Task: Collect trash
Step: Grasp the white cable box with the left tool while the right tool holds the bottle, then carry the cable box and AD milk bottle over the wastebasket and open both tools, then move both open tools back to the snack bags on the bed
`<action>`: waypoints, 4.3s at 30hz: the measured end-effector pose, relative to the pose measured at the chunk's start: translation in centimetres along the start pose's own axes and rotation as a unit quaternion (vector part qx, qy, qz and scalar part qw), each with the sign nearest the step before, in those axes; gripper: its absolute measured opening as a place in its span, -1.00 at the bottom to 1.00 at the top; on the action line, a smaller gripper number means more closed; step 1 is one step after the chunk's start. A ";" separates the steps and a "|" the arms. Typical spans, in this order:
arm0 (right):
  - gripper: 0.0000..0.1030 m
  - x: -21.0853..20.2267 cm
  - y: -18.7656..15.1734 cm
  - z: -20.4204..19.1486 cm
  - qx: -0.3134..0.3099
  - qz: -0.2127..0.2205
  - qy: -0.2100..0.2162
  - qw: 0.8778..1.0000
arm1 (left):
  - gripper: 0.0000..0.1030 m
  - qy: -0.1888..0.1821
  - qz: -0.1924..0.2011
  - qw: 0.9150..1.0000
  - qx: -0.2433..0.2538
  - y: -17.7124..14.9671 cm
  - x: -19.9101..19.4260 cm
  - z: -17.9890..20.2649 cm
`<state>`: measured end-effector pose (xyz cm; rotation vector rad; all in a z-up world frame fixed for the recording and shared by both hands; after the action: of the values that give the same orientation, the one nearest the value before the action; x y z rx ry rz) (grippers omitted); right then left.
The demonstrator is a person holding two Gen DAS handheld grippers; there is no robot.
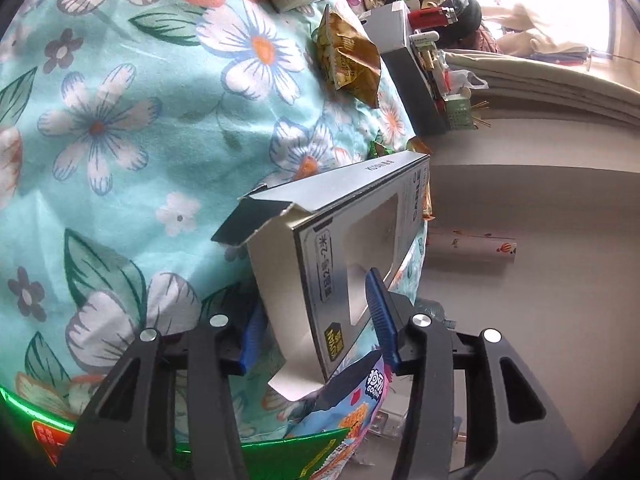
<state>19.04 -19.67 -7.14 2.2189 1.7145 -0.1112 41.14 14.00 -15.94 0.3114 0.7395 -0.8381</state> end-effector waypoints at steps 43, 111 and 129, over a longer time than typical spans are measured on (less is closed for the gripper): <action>0.19 -19.2 -2.2 -3.1 -0.002 0.210 -0.030 0.977 | -0.60 -0.140 -0.031 0.935 0.323 -21.8 -7.2 16.4; 0.79 -25.3 6.7 3.5 -0.069 0.324 -0.303 0.893 | 0.26 -0.044 0.016 0.882 0.469 -30.0 -5.3 15.1; 0.78 -0.3 -1.1 -3.4 -0.081 0.056 -0.105 0.990 | 0.31 0.088 0.228 0.925 0.291 -20.5 -20.4 -6.6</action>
<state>17.39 -18.61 -4.07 2.0963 1.4330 -0.1659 13.33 15.72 -5.73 1.0629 0.5344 -0.5681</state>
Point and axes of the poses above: each gripper's, at about its wrist camera, not at the fingertips, and x roughly the way its jaws point, z to its right, y to its top, the point moved 4 cm from there along x, roughly the way its jaws point, and after that the axes turned 6 degrees about y, right-handed, at the moved point
